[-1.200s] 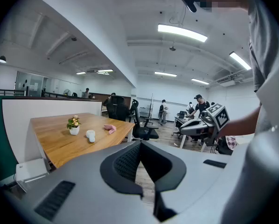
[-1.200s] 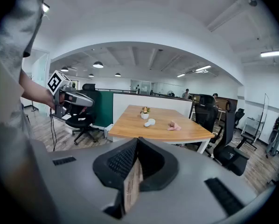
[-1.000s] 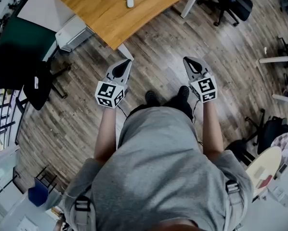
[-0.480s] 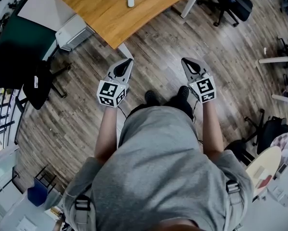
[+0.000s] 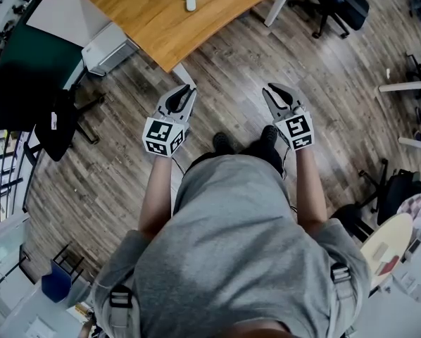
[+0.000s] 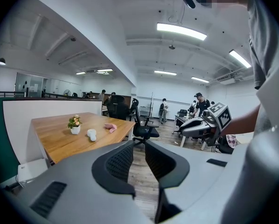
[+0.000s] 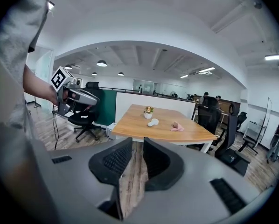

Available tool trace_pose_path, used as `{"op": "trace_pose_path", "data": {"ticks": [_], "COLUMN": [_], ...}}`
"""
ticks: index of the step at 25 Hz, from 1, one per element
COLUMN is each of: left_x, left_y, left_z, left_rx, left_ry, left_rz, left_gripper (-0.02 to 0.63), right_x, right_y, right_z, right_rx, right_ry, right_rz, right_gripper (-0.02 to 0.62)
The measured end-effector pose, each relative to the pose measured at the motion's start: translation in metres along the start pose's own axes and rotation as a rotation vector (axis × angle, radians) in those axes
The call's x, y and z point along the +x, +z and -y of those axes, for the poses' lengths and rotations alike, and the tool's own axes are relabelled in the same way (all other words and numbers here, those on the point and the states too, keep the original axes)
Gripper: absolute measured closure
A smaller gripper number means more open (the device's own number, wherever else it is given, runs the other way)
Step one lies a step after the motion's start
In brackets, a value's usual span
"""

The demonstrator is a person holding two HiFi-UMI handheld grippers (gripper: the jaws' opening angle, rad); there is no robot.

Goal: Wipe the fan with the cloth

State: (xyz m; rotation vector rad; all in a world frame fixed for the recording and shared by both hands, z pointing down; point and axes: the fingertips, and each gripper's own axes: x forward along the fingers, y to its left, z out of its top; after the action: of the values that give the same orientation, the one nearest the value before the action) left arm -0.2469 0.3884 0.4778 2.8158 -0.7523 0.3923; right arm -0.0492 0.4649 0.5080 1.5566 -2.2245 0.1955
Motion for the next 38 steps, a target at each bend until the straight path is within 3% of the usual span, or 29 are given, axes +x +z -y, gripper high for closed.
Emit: {"op": "trace_pose_path", "data": {"ticks": [8,17,29,38], "left_x": [0.000,-0.002,0.000,0.015], "left_y": [0.001,-0.008,-0.006,0.005], "left_z": [0.001,-0.001,-0.011,-0.031], "left_rx": [0.007,0.024,0.026,0.025], "left_ry": [-0.002,-0.008,0.012,0.051], "left_rz": [0.000,-0.026,-0.018,-0.009], "left_gripper": [0.436,0.374,0.331,0.331], "right_x": [0.000,-0.001,-0.002,0.029], "right_y": [-0.007,-0.008,-0.007,0.011], "right_z": [0.004,0.002,0.002,0.022], "right_rx": [-0.016,-0.015,-0.013,-0.033], "right_ry": [-0.008,-0.028,-0.032,-0.004], "right_rz": [-0.012,-0.006,-0.033,0.008], "right_gripper": [0.382,0.290,0.284,0.295]}}
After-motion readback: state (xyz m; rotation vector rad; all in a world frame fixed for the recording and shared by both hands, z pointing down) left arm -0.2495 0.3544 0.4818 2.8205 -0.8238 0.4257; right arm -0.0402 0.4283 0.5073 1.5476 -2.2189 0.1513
